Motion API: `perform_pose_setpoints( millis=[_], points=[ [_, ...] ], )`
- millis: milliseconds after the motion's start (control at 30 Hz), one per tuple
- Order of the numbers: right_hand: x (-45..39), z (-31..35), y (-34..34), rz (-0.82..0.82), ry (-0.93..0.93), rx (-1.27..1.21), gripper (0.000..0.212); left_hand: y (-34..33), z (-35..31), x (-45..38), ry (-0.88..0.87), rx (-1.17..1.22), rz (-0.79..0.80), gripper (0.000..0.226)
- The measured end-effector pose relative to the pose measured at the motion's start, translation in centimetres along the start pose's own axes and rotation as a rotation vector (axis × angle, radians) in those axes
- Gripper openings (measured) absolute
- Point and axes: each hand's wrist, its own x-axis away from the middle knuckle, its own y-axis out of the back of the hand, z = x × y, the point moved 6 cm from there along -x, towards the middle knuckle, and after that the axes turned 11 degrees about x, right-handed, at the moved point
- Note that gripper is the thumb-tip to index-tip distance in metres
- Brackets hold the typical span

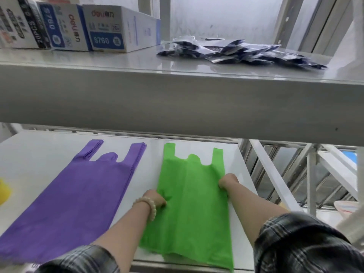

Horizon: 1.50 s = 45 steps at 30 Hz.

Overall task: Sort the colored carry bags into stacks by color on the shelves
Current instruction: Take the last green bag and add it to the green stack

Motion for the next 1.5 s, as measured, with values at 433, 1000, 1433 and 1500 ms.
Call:
perform_pose_setpoints(
  millis=[433, 1000, 1433, 1500],
  points=[
    [0.4, 1.4, 2.1, 0.108, 0.250, -0.468, 0.039, -0.5, 0.9, 2.5, -0.132, 0.854, 0.068, 0.043],
    [8.2, 2.4, 6.8, 0.249, 0.435, -0.678, 0.047, 0.6, -0.3, 12.8, -0.306, 0.819, 0.003, 0.049],
    [22.3, -8.4, 7.0, 0.566, 0.455, -0.295, 0.029, -5.9, 9.3, 20.2, -0.271, 0.649, 0.210, 0.132],
    [22.6, -10.7, 7.3, 0.577, 0.440, -0.309, 0.033, -7.9, 8.7, 20.6, -0.338, 0.545, 0.258, 0.137]
  ],
)
